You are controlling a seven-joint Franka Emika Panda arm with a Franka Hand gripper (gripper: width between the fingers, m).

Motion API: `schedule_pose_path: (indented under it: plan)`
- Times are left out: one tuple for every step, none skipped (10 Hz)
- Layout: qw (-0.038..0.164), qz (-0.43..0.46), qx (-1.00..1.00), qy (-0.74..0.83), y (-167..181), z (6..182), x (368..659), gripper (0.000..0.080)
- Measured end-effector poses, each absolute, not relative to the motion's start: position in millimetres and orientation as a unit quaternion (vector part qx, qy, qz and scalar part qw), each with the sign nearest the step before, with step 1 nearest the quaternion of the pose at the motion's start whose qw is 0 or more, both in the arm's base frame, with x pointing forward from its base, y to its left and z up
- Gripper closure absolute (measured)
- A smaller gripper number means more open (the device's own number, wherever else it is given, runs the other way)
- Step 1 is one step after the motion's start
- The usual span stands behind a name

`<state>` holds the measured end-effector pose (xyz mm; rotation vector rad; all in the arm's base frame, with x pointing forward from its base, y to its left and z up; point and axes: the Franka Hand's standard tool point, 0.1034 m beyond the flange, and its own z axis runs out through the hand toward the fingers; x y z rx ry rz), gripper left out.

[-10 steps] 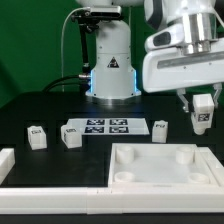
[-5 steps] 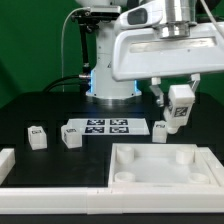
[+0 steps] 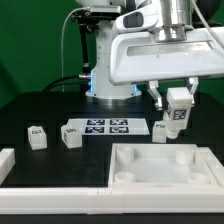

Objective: Assemble one leg

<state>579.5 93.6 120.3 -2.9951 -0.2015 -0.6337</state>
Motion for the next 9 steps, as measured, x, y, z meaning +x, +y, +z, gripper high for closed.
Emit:
schedule_pose_path:
  plan:
    - [0.040, -0.210, -0.975, -0.067, 99.6, 113.9, 595.4, 0.0509]
    - [0.042, -0.213, -0.974, -0.067, 103.2, 109.0, 604.1, 0.0509]
    - [0.041, -0.222, -0.972, -0.069, 103.3, 104.3, 610.0, 0.0509]
    - [0.037, -0.245, -0.966, -0.070, 101.2, 94.3, 615.0, 0.0509]
    - [0.038, -0.244, -0.967, -0.069, 102.2, 89.0, 613.4, 0.0509]
    - [0.039, -0.244, -0.967, -0.069, 105.0, 87.6, 610.8, 0.0509]
    - [0.039, -0.246, -0.966, -0.071, 107.8, 85.6, 608.0, 0.0509]
    - [0.037, -0.268, -0.960, -0.070, 108.2, 86.8, 607.6, 0.0509]
    - [0.037, -0.268, -0.960, -0.073, 111.3, 85.7, 604.7, 0.0509]
